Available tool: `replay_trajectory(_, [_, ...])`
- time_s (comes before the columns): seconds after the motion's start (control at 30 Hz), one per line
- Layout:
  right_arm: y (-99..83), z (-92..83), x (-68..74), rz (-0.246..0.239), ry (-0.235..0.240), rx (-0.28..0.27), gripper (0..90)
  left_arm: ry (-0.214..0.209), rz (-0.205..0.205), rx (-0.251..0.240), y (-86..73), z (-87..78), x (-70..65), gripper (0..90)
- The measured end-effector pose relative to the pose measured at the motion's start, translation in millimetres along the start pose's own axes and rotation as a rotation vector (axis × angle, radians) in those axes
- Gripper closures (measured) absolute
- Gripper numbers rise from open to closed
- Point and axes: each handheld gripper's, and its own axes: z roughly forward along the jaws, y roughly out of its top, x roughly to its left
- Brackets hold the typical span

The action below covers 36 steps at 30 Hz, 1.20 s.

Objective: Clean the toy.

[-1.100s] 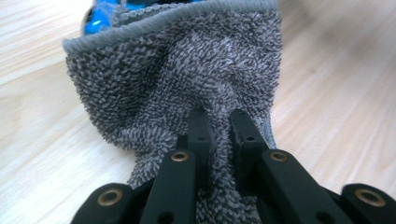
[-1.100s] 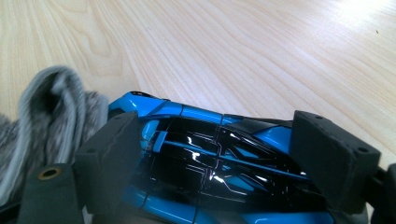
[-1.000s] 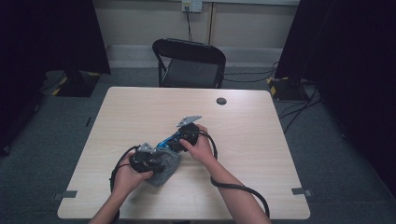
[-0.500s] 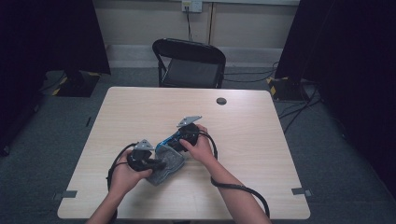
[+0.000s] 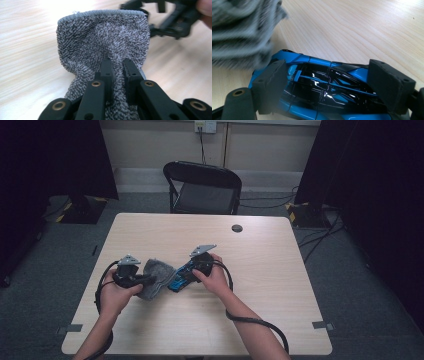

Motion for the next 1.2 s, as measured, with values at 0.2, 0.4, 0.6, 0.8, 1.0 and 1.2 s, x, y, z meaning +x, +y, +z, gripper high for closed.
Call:
replay_trajectory(0.2, [0.8, 0.2, 0.0, -0.001, 0.000, 0.006, 16.6, 0.078, -0.040, 0.003, -3.7, 9.6, 19.5, 80.8])
replay_trajectory(0.4, [-0.4, 0.1, 0.2, 0.001, -0.002, -0.004, 16.6, 0.135, -0.075, 0.012, -9.8, 22.3, 32.4, 80.7])
replay_trajectory(0.6, [0.0, 0.1, 0.2, 0.001, -0.002, 0.000, 16.6, 0.157, -0.068, 0.041, -13.1, 31.2, 31.8, 80.7])
replay_trajectory(0.8, [-0.3, 0.1, 0.3, 0.001, -0.002, -0.003, 16.6, 0.112, -0.023, 0.091, -16.3, 41.8, 16.5, 80.6])
replay_trajectory(1.0, [-0.7, 0.2, 0.3, 0.001, -0.003, -0.006, 16.6, 0.075, -0.001, 0.120, -20.3, 39.5, 2.6, 80.7])
replay_trajectory(1.2, [-0.9, 0.2, 0.7, 0.002, -0.005, -0.008, 16.6, 0.011, 0.005, 0.133, -25.0, 35.7, -10.1, 80.7])
